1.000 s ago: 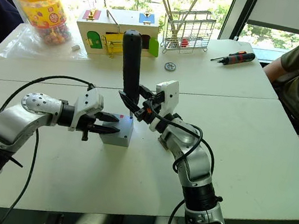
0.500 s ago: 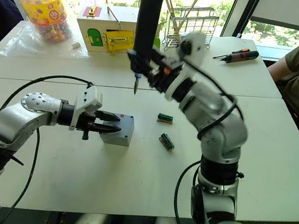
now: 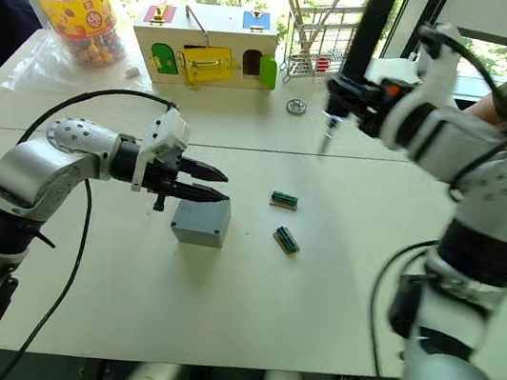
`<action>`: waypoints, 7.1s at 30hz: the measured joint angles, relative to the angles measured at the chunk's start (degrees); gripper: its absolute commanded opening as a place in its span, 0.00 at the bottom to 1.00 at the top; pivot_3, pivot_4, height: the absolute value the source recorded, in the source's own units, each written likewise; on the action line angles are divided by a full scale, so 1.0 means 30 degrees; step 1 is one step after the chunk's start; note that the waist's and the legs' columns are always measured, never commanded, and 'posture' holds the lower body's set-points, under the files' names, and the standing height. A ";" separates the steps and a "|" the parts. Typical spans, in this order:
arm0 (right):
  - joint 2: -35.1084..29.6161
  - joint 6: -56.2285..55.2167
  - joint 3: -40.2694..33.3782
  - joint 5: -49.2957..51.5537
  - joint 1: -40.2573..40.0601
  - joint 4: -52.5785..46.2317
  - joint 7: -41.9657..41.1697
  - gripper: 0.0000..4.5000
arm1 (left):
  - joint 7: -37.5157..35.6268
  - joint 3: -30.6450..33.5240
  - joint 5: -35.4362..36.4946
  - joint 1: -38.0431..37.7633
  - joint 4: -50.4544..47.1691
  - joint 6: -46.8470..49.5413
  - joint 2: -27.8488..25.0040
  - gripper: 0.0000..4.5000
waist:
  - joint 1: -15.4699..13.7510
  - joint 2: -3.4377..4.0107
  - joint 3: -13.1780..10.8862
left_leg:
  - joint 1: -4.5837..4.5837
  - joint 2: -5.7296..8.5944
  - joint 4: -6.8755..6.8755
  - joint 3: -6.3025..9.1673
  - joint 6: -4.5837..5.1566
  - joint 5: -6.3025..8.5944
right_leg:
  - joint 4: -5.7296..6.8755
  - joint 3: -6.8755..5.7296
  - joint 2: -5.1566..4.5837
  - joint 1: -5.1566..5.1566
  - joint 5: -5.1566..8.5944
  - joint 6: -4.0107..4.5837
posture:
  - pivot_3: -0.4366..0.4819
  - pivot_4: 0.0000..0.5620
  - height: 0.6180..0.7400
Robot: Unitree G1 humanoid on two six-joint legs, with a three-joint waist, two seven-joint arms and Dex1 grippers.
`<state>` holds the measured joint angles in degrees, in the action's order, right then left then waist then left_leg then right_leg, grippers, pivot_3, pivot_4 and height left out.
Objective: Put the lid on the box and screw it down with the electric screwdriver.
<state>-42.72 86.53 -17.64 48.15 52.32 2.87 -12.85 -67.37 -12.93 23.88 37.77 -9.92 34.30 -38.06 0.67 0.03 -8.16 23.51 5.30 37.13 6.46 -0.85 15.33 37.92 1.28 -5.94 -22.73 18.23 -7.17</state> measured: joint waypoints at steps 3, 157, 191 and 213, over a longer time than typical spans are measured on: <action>-0.3167 0.1861 0.2331 0.1496 -0.1256 0.3062 -0.1792 0.39 | -0.0050 -0.0556 -0.0267 0.0053 -0.0129 -0.0538 0.0569 0.38 | 0.0246 0.0033 -0.0158 | -0.0007 -0.0037 0.0006 -0.0084 0.0079 0.0040 | 0.0021 0.0032 0.0010 -0.0021 -0.0001 -0.0002 | 0.48 0.27 1.00; 0.3216 -1.0717 0.8410 -0.7062 -0.7436 -0.8963 -1.0805 0.99 | 0.1422 0.3537 -0.0782 -0.3108 0.0633 0.1337 -0.3449 0.38 | 0.0058 -0.0014 -0.0264 | -0.0015 -0.0030 0.0057 0.0026 -0.0056 -0.0033 | 0.0111 -0.0023 0.0029 -0.0035 -0.0008 -0.0012 | 0.48 0.27 1.00; 0.5891 -1.6932 0.9482 -1.1293 -0.6206 0.1416 -1.0455 0.52 | 0.3712 0.1738 0.0881 -0.3018 -0.3577 0.3753 -0.2313 0.38 | 0.0108 -0.0015 -0.0264 | -0.0015 -0.0036 0.0065 0.0004 -0.0062 -0.0036 | 0.0134 -0.0007 0.0076 -0.0053 -0.0008 -0.0012 | 0.48 0.27 1.00; 0.6283 -1.6383 0.8343 -1.1032 -0.5855 0.0138 -1.0107 0.01 | 0.3437 0.1764 0.0507 -0.3365 -0.2133 0.2824 -0.2425 0.38 | 0.0156 -0.0015 -0.0265 | -0.0015 -0.0038 0.0062 0.0005 -0.0063 -0.0037 | 0.0136 -0.0006 0.0080 -0.0061 -0.0008 -0.0012 | 0.48 0.27 1.00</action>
<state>-23.87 37.38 7.38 15.05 34.76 3.28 -43.17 -57.06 -7.64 25.40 27.68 -16.32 42.77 -45.34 1.13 -0.01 -8.95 23.47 5.18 37.31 6.47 -1.04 15.22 38.33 1.26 -5.70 -22.91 18.21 -7.21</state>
